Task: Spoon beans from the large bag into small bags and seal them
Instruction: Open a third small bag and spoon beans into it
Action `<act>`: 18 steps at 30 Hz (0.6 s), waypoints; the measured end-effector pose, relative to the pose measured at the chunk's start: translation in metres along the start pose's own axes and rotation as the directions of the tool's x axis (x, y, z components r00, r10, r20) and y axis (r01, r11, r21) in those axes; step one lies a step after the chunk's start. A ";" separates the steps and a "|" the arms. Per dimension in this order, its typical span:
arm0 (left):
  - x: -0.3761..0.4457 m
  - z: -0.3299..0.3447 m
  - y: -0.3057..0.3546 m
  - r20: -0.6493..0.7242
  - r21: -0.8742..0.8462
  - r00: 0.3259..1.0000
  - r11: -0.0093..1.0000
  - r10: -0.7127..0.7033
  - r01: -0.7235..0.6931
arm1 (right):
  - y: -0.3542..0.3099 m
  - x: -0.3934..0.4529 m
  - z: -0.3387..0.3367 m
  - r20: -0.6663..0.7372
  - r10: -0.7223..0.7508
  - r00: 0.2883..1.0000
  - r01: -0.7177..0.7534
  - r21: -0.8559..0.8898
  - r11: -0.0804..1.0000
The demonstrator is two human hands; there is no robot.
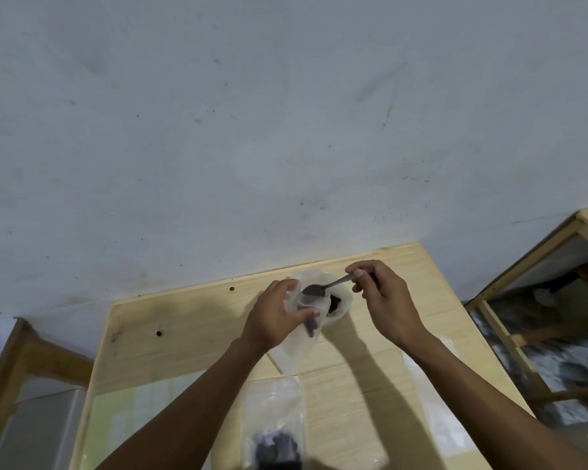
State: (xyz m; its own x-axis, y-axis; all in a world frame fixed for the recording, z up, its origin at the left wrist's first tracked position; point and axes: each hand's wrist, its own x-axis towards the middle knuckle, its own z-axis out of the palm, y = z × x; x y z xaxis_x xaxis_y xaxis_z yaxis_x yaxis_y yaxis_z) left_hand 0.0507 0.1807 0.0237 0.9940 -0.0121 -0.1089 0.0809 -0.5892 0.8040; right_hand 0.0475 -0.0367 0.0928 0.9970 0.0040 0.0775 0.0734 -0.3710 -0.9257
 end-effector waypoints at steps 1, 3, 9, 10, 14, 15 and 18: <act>-0.001 -0.002 0.000 -0.011 -0.001 1.000 1.000 -0.005 0.005 | -0.001 0.000 -0.001 -0.022 -0.007 1.000 0.008 0.015 1.000; -0.004 -0.004 -0.003 -0.038 0.004 0.999 1.000 -0.014 0.015 | -0.003 0.001 -0.002 -0.101 0.011 0.995 -0.002 0.082 0.997; -0.015 -0.009 -0.013 -0.161 -0.083 0.985 0.995 -0.069 0.056 | 0.018 0.005 -0.012 -0.281 0.354 0.892 -0.218 0.418 0.882; -0.017 -0.010 -0.016 -0.175 -0.089 0.982 0.994 -0.072 0.057 | 0.027 0.003 -0.013 -0.272 0.413 0.869 -0.266 0.448 0.854; -0.026 -0.012 -0.024 -0.226 -0.101 0.972 0.994 -0.069 0.047 | 0.065 -0.015 -0.010 -0.189 0.520 0.833 -0.417 0.403 0.815; -0.029 -0.011 -0.026 -0.228 -0.100 0.971 0.994 -0.068 0.046 | 0.073 -0.020 -0.008 -0.164 0.527 0.834 -0.443 0.371 0.816; -0.035 -0.011 -0.030 -0.231 -0.090 0.971 0.995 -0.065 0.045 | 0.089 -0.031 0.001 -0.098 0.545 0.833 -0.498 0.298 0.814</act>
State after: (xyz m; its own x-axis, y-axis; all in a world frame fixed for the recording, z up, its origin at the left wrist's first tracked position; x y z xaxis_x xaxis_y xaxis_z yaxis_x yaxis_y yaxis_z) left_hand 0.0147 0.2070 0.0098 0.9768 0.2129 -0.0229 0.1320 -0.5142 0.8475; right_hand 0.0235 -0.0685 0.0076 0.8678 -0.2898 -0.4036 -0.4290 -0.0270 -0.9029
